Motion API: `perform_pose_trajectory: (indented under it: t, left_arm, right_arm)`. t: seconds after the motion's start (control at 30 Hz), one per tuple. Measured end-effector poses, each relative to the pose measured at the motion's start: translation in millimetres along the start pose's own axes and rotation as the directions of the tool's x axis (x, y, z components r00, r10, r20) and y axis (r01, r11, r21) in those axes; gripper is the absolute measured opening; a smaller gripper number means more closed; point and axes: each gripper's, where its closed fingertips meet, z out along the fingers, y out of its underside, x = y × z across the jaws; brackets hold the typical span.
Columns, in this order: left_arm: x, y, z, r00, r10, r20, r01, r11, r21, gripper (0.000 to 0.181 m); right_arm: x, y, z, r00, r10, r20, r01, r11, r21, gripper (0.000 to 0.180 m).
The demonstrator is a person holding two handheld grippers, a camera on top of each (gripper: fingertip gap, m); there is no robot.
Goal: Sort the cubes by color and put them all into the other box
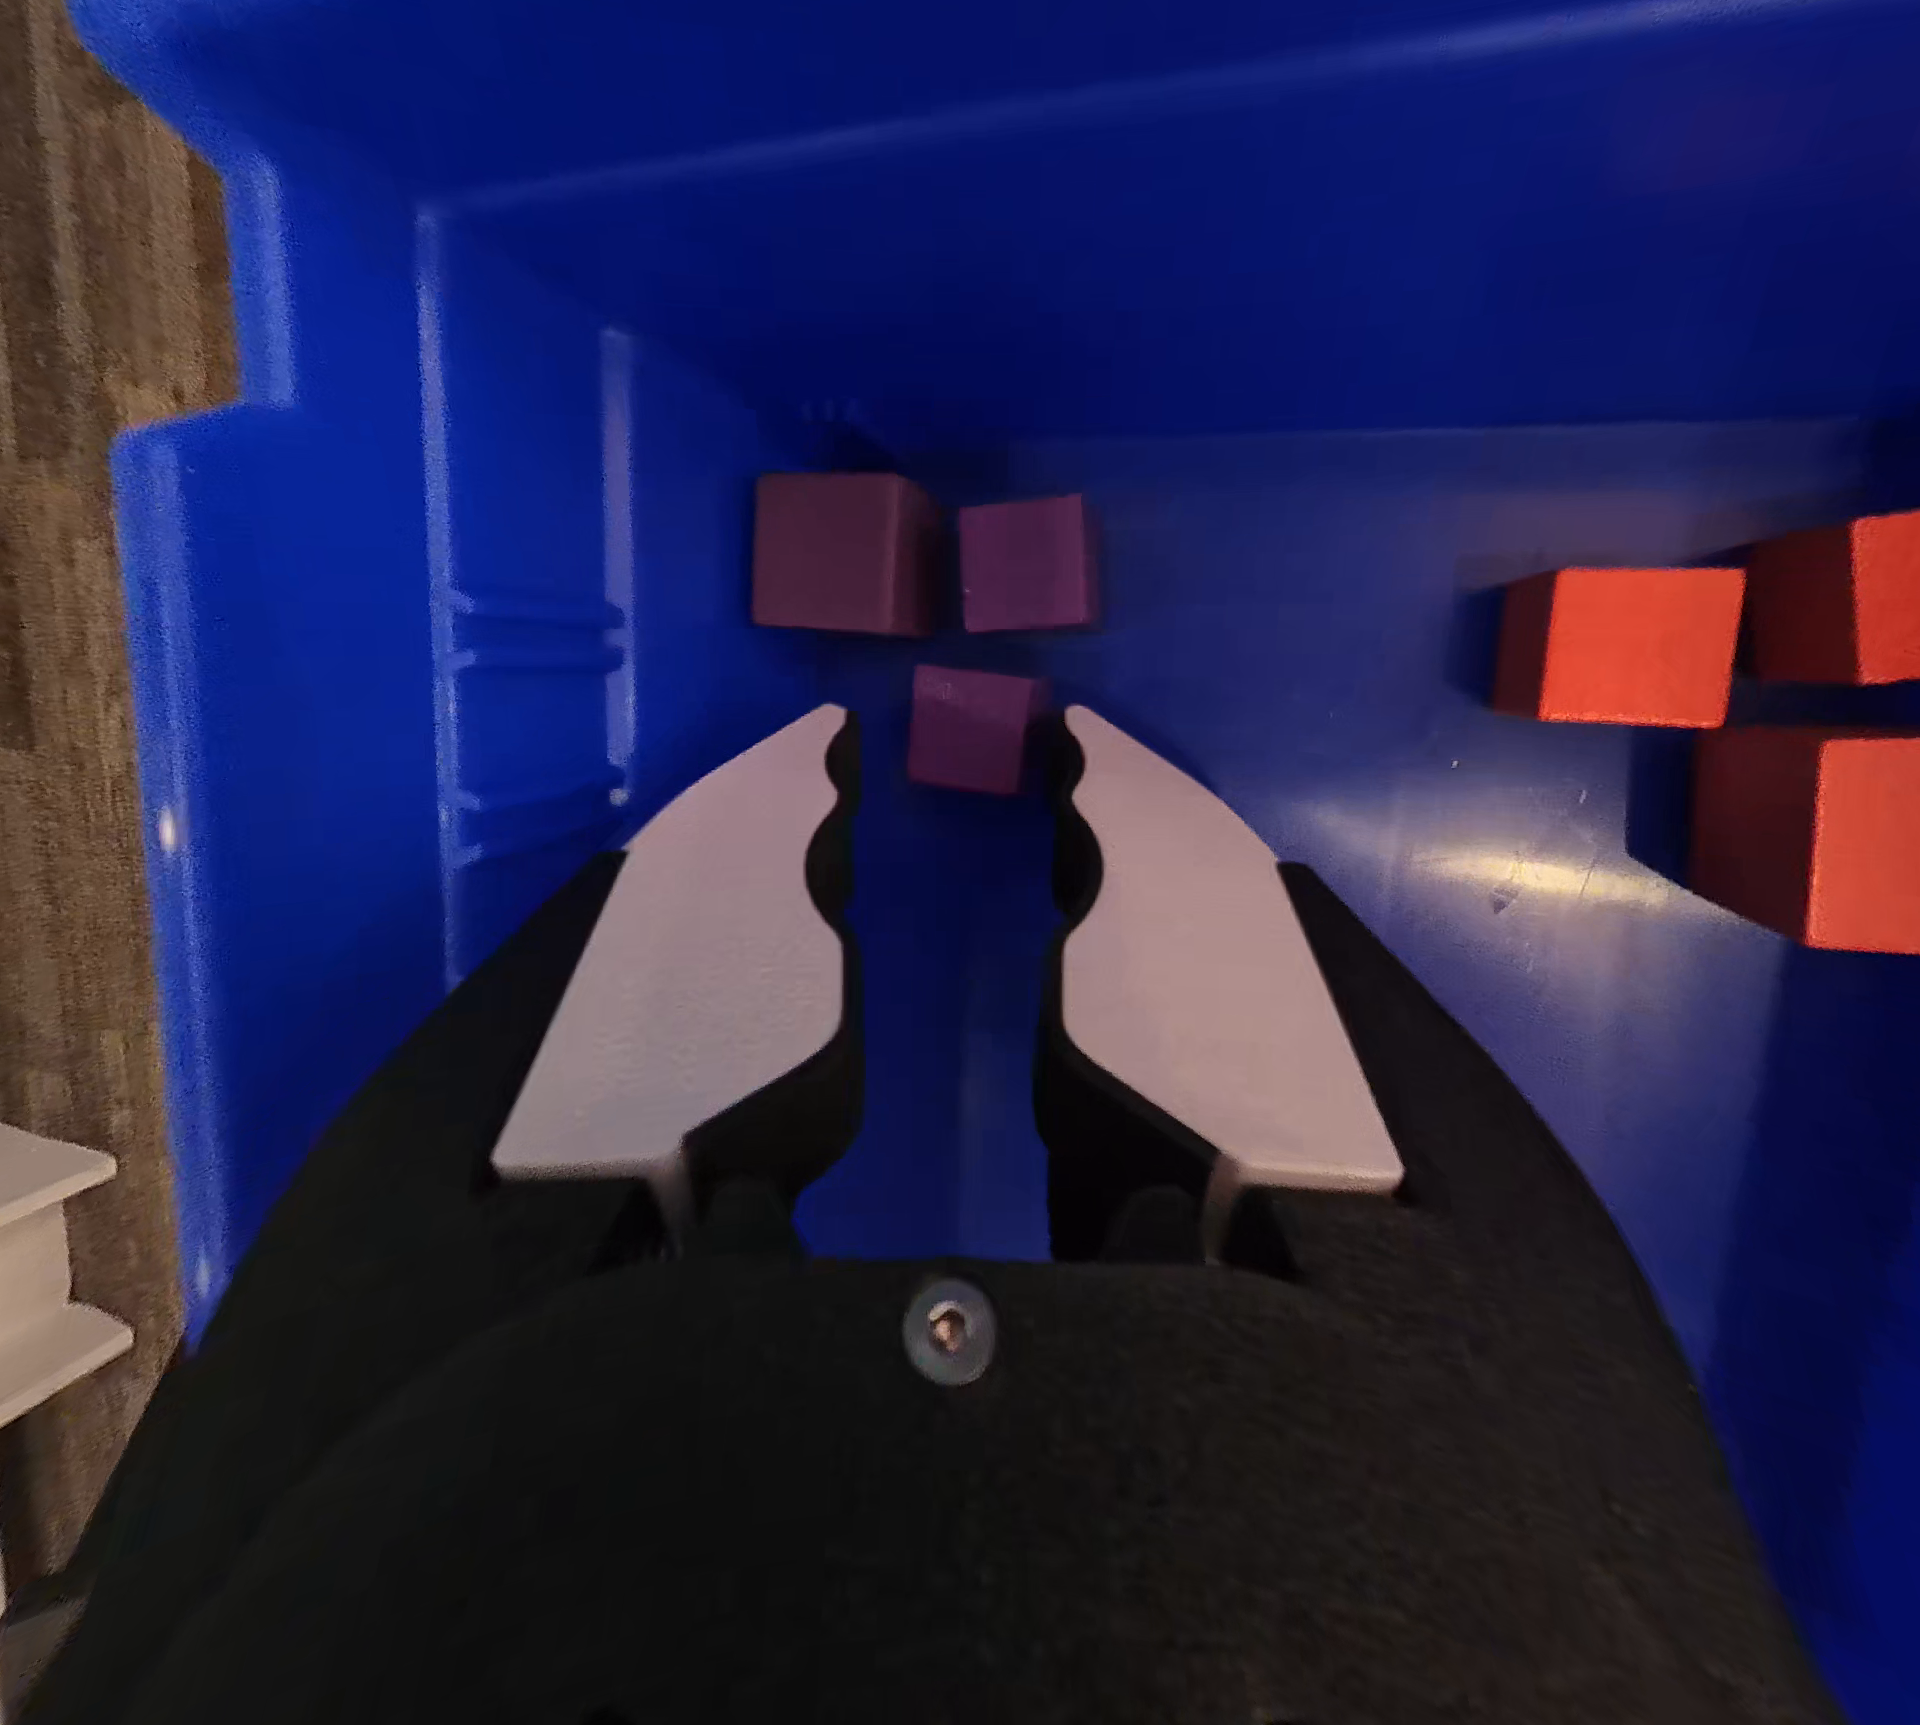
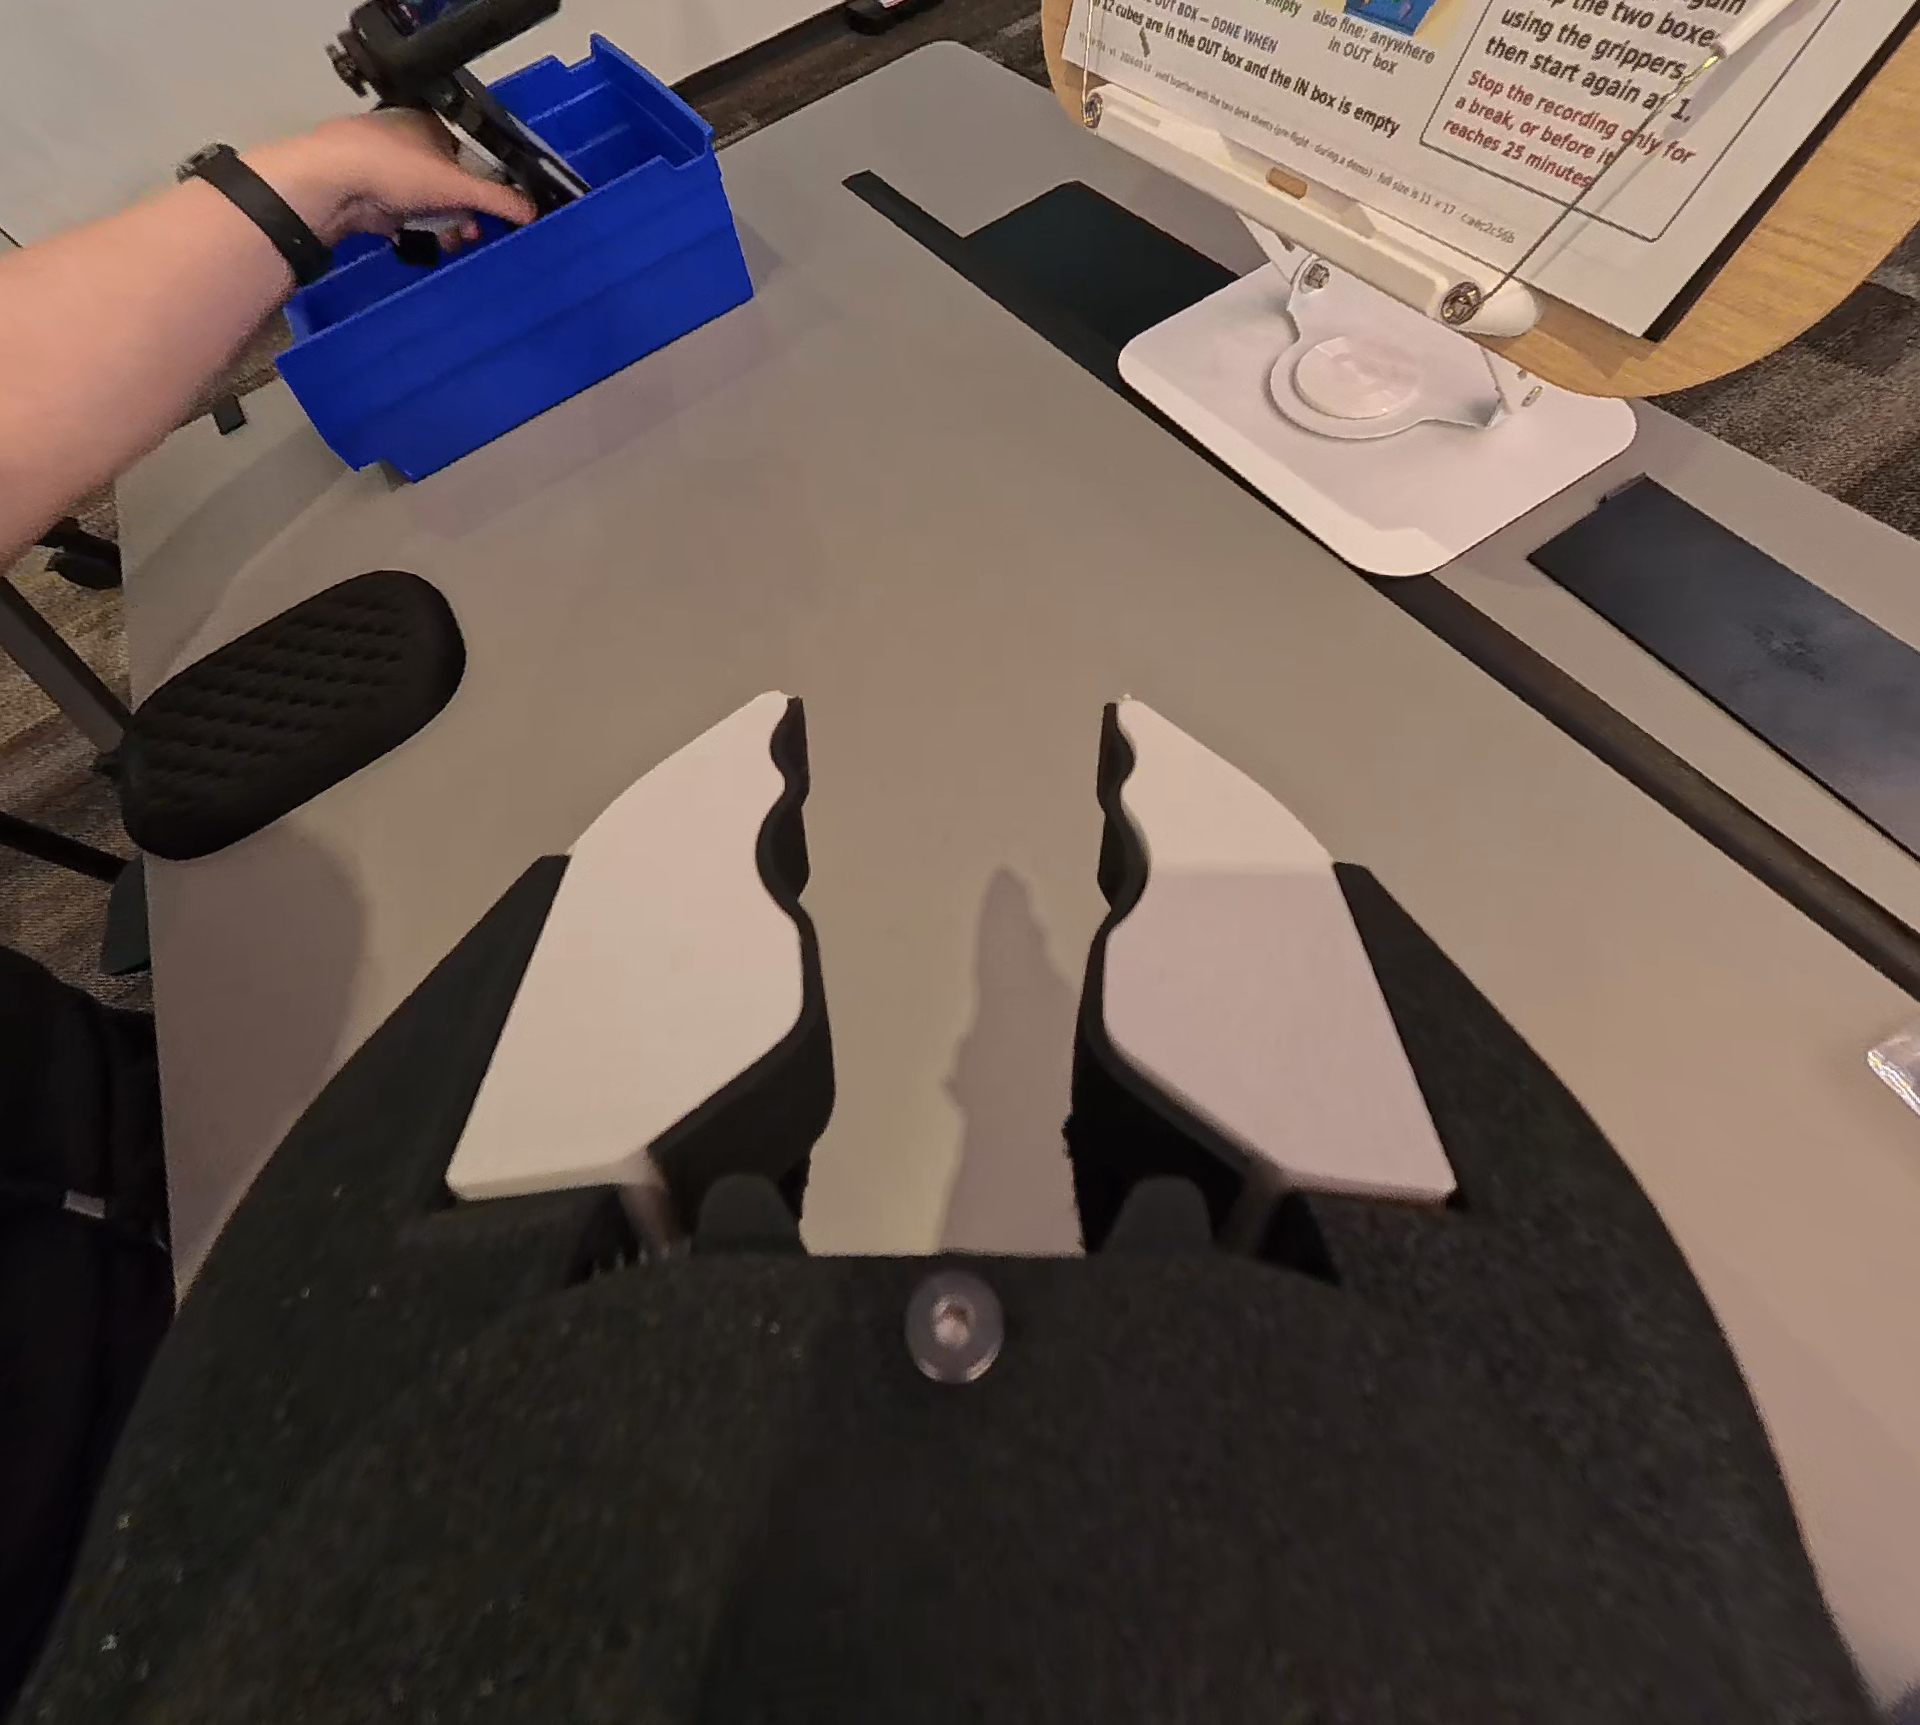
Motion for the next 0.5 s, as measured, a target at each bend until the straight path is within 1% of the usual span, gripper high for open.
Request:
perform_pose_trajectory:
  t: [0.03, 0.13, 0.23, 0.3, 0.4, 0.43, 0.5]
  left_arm:
    - [1.2, -1.6, 0.9, 1.000, 0.009, -0.003, -0.009, 1.000, 0.009, 0.036]
    - [4.9, -3.9, 2.1, 0.999, 0.044, -0.011, -0.044, 0.999, 0.024, 0.027]
    - [3.9, -2.5, -0.1, 0.994, 0.110, 0.015, -0.110, 0.994, 0.025, 0.025]
    - [3.9, -0.5, -5.7, 0.993, 0.118, 0.015, -0.118, 0.993, 0.029, 0.023]
    - [6.5, -9.0, -31.0, 0.994, 0.109, 0.020, -0.111, 0.982, 0.156, 0.023]
    - [11.1, -14.5, -45.8, 0.993, 0.120, 0.019, -0.121, 0.968, 0.222, 0.023]
    - [28.5, -26.9, -86.3, 0.988, 0.153, 0.019, -0.149, 0.914, 0.377, 0.022]
  right_arm:
    - [-0.5, -0.1, -0.1, 1.000, 0.000, 0.003, 0.000, 1.000, 0.001, 0.053]
    - [-0.7, 0.6, -0.1, 1.000, -0.001, 0.005, 0.001, 1.000, -0.002, 0.053]
    - [-1.1, 0.8, -0.5, 1.000, -0.004, 0.005, 0.004, 1.000, -0.004, 0.053]
    - [-1.8, 1.2, -1.0, 1.000, -0.004, 0.008, 0.004, 1.000, -0.005, 0.053]
    - [-3.1, 2.4, -0.4, 1.000, -0.006, 0.010, 0.006, 1.000, -0.014, 0.052]
    - [-4.6, 2.3, 0.8, 1.000, -0.009, 0.014, 0.009, 1.000, -0.017, 0.052]
    - [-10.9, 0.0, 5.7, 0.999, -0.019, 0.031, 0.020, 1.000, -0.017, 0.052]
